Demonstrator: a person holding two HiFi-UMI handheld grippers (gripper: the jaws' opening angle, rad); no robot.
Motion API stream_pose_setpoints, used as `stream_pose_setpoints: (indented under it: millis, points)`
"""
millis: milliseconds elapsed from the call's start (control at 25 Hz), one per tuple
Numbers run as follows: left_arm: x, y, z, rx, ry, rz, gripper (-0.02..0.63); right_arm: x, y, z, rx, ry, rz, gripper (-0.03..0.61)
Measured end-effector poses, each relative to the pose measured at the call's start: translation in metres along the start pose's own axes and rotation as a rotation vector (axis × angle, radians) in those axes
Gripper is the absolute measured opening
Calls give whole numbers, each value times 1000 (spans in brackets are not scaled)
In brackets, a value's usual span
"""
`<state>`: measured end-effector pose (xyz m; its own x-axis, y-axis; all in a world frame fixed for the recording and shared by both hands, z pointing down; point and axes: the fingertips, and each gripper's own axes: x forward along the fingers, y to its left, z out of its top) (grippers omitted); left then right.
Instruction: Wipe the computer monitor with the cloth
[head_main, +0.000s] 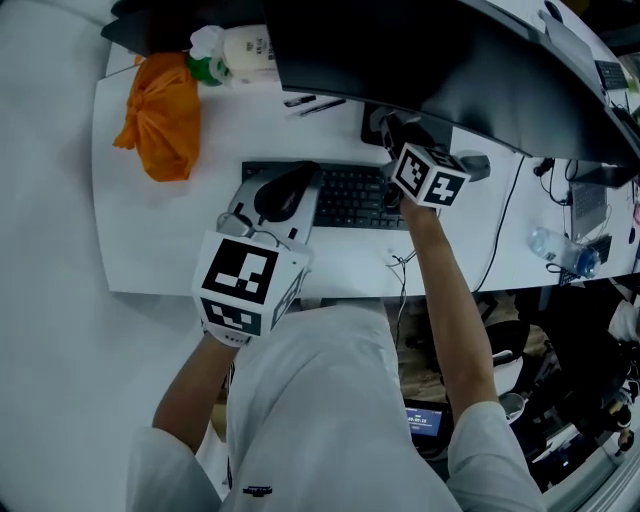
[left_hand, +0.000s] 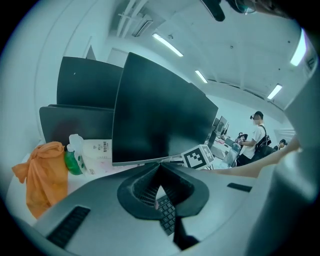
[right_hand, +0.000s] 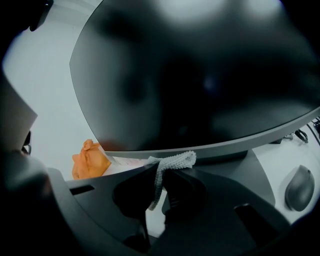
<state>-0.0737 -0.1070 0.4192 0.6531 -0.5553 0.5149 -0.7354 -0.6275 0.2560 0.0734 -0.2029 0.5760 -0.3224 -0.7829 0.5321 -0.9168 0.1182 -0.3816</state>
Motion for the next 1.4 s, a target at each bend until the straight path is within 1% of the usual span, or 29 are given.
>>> stream_pose_setpoints:
  millis: [160, 320, 440, 640, 800, 920, 1120, 1400]
  points:
    - [-9, 7, -4, -5, 8, 10, 18, 7, 16, -6, 30, 1, 13, 28]
    - [-15, 17, -2, -18, -9, 24, 18, 18, 34, -7, 56, 3, 32, 28]
    - [-21, 28, 0, -40, -35, 52, 18, 29, 57, -8, 55, 8, 59, 28]
    - [-29, 43, -4, -62, -44, 75, 18, 50, 93, -7, 67, -1, 106, 28]
    - [-37, 51, -16, -120, -44, 85, 18, 54, 108, -19, 48, 25, 123, 28]
    - [-42, 67, -16, -120, -48, 102, 18, 69, 127, -16, 46, 15, 149, 28]
    - [-48, 73, -21, -147, -56, 113, 18, 77, 144, -18, 57, 24, 177, 28]
    - [-59, 87, -19, -152, -69, 130, 18, 92, 168, -20, 107, 18, 181, 28]
